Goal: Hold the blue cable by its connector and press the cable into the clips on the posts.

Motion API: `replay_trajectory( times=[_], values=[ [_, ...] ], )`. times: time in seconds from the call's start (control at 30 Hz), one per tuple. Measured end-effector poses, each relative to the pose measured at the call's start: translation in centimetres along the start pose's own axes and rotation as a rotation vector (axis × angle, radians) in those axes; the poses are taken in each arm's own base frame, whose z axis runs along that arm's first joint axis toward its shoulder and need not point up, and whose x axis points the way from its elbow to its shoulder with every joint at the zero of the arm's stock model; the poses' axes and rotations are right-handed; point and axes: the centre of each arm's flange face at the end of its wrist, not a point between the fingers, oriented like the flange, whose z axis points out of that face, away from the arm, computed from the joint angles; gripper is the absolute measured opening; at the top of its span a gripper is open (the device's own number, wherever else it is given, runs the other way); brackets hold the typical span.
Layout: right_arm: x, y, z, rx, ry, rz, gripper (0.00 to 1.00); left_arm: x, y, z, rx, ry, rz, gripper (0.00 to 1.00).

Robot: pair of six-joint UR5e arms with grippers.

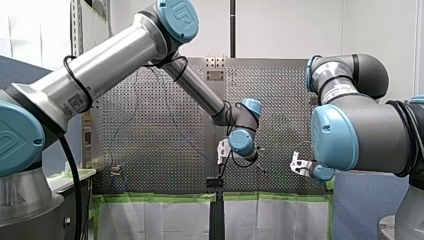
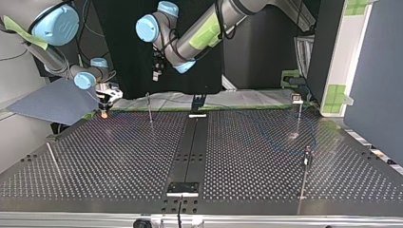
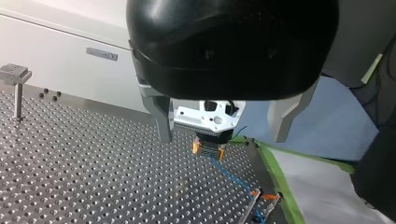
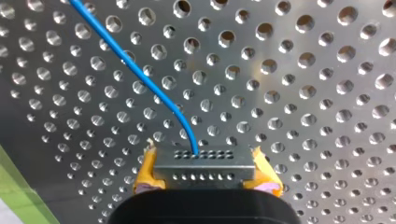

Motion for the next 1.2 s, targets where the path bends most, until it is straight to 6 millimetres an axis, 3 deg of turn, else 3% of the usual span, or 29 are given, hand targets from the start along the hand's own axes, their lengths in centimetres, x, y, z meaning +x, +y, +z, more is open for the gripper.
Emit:
replay_trajectory(
  times=[1.2],
  values=[
    [0.0,-1.4,0.1,0.018,-0.005,-0.009,0.00,-5.7,5.7,-10.6,-0.010,-0.019,-0.141,1.00]
  ],
)
